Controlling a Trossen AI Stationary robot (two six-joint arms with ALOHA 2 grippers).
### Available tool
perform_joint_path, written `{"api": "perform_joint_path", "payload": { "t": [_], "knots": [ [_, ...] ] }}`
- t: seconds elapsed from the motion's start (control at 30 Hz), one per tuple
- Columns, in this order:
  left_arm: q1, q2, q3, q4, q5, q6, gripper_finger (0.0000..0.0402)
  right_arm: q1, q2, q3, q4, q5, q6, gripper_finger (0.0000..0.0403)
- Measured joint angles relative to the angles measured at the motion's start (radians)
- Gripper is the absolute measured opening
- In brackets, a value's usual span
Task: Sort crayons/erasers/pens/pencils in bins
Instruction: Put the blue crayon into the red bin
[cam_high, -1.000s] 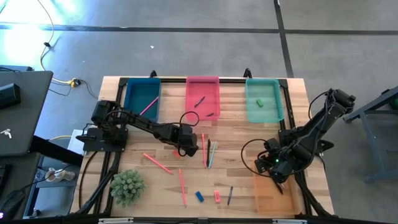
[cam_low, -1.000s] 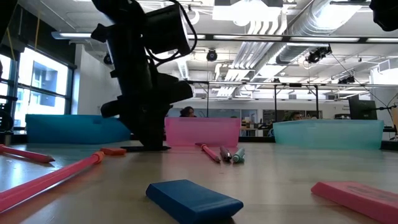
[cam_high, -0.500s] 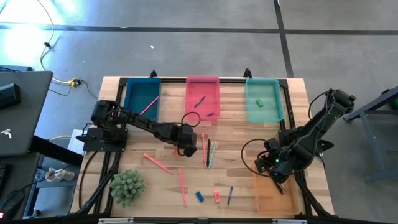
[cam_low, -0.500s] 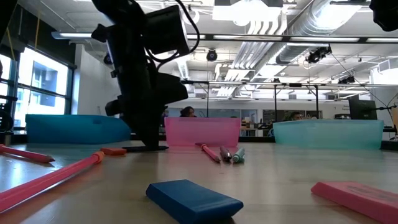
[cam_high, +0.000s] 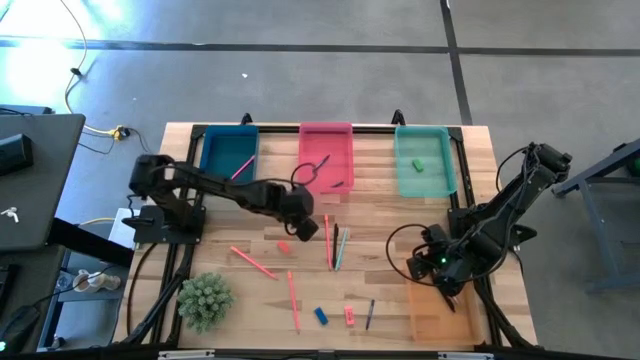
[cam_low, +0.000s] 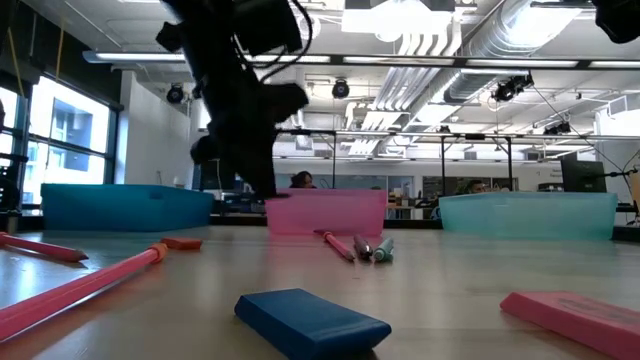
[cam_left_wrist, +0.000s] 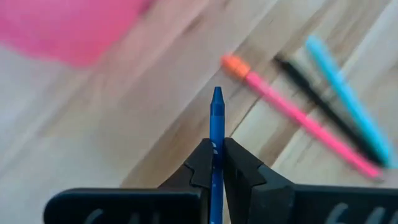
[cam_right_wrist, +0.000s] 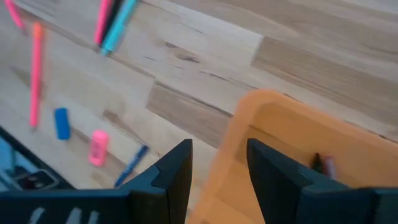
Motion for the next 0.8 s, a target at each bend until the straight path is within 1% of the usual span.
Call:
{"api": "perform_joint_path", "payload": {
  "t": [0.13,0.3,0.37,0.5,0.6,0.8],
  "knots": [
    [0.047,-0.054,0.001,0.049,0.000,0.063,0.0006,-0.009,0.000,0.000,0.049,0.052,0.000,0.0144],
    [0.129,-0.116,0.001,0.168,0.003,0.147,0.0006,-0.059,0.000,0.000,0.110,0.057,-0.050,0.0144],
    [0.168,-0.126,0.001,0.220,0.017,0.181,0.0006,-0.086,0.000,0.000,0.133,0.063,-0.079,0.0144],
    [0.250,-0.131,0.002,0.315,0.074,0.232,0.0005,-0.143,0.000,0.000,0.187,0.109,-0.144,0.0144],
    [0.299,-0.131,0.002,0.343,0.105,0.269,0.0005,-0.188,0.000,0.000,0.219,0.141,-0.186,0.0144],
    [0.364,-0.131,0.002,0.343,0.108,0.394,0.0005,-0.292,0.000,0.000,0.259,0.194,-0.258,0.0144]
  ]
}}
